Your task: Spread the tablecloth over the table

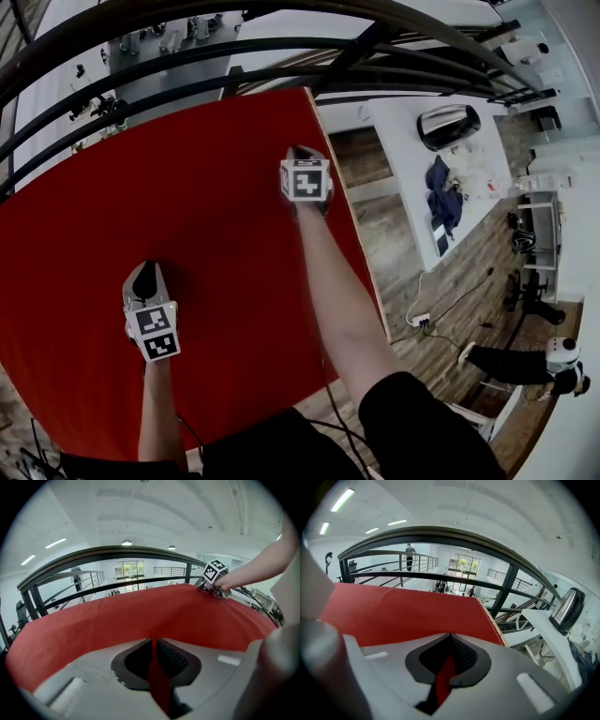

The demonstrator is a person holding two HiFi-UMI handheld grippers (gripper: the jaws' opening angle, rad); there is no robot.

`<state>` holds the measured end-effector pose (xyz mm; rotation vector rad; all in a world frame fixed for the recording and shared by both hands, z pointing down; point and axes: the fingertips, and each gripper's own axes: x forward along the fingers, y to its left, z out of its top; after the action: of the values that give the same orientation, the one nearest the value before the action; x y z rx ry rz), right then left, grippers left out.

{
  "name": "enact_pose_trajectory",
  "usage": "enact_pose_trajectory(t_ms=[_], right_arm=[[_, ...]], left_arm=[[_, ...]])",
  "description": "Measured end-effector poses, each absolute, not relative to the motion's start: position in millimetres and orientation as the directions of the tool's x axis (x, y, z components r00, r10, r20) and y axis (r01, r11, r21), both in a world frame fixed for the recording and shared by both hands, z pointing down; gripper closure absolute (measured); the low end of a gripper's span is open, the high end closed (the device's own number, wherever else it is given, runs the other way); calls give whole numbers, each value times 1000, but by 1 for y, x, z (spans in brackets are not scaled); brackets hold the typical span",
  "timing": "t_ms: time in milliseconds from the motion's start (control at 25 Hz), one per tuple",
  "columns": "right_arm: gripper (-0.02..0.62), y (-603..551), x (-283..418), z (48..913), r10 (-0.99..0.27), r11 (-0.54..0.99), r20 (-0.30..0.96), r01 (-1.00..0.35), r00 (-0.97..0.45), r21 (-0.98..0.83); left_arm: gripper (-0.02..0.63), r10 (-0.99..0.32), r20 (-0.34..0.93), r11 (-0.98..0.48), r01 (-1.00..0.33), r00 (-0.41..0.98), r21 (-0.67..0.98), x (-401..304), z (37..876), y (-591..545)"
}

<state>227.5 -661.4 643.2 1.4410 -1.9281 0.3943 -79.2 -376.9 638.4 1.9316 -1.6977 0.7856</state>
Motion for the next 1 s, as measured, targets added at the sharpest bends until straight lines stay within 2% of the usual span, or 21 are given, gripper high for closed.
enact_pose_trajectory(t_ms=[120,280,400,560,680,800,1000], right_arm=[[586,-646,216,630,-731,341,652,-935,-199,97],[566,-579,195,570,-779,489,465,-872,-420,33],[566,-490,216,574,-759,529,468,-848,-452,38],[574,-382,265,598,-753,448,549,-894,-363,24],[583,-302,313,619,-751,349,617,-935,-237,65],[586,-239,376,642,-727,227,679,-969,-104,94],[586,-204,446,662,-713,152,701,-983,-33,108]], left_arm=[[552,-749,654,-155,-988,106,-17,-89,624,-368],[581,-820,554,-166,-986,144,9,-77,586,-348],[600,-805,562,-203,-978,190,40,-48,585,-304],[601,-756,595,-224,-962,274,159,-5,589,-247],[601,-687,643,-276,-940,338,199,38,602,-201],[601,-637,671,-324,-922,379,214,78,615,-159],[591,-605,695,-401,-903,387,154,135,654,-123]])
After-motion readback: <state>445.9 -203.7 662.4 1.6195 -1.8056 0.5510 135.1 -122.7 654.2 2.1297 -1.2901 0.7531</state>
